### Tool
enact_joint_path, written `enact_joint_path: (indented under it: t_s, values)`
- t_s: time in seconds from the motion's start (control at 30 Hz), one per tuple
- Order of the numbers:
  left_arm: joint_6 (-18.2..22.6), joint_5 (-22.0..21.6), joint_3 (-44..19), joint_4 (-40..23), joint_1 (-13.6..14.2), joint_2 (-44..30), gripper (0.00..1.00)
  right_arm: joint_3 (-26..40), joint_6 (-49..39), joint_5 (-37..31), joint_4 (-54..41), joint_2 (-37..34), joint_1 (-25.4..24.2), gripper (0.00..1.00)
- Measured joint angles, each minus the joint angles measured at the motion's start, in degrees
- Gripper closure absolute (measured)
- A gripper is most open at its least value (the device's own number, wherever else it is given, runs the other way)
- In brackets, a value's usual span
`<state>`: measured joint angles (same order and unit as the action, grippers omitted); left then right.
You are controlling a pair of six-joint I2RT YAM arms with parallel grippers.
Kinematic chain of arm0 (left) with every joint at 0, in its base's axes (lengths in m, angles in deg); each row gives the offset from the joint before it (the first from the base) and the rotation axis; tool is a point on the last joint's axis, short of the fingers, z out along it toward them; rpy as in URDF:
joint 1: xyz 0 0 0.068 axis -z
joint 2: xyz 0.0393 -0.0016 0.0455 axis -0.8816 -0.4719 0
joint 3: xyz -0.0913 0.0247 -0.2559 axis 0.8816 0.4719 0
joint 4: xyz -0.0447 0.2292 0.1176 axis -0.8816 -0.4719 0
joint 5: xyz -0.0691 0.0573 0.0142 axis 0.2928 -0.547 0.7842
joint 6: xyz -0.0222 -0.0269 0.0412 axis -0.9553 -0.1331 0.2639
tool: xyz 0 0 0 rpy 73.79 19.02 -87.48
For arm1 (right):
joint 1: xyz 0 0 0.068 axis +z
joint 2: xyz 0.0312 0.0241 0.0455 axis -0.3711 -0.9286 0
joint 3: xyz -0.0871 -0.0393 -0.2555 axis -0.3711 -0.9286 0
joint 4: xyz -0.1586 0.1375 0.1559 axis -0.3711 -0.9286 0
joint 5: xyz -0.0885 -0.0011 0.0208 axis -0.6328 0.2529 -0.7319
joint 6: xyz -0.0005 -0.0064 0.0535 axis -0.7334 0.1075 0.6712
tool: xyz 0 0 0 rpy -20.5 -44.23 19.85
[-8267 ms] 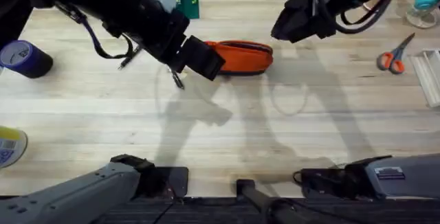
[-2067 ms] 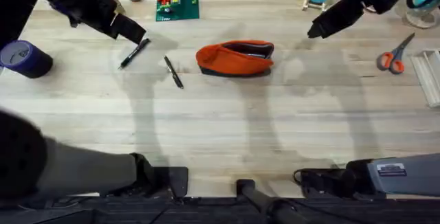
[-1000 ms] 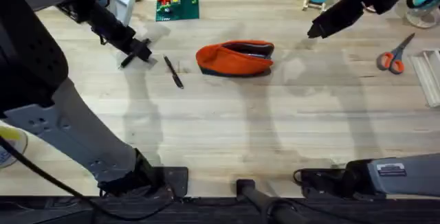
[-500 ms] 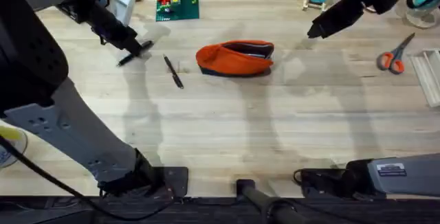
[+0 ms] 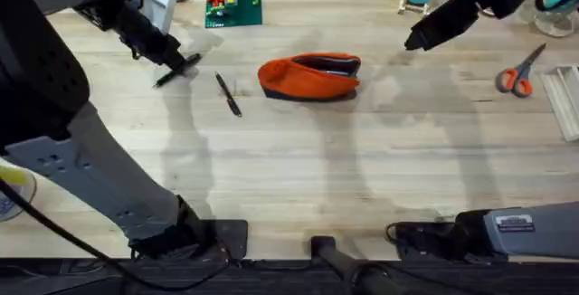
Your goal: Unzip the bag, pick up the pens from the table one at a time and place them inside, then zip the bag closed.
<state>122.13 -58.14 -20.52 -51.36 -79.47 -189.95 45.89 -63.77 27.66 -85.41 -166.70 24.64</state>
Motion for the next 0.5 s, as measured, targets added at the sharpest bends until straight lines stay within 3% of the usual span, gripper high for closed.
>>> enact_joint_path:
  t_s: [0.27, 0.5]
  values:
    - [-0.4, 4.6, -0.1, -2.0, -0.2, 1.1, 0.958, 0.0, 0.0, 0.0, 0.0, 0.0, 0.0, 0.005]
    - [-2.0, 6.3, -2.7, -3.6, -0.2, 7.5, 0.958, 0.0, 0.0, 0.0, 0.0, 0.0, 0.0, 0.005]
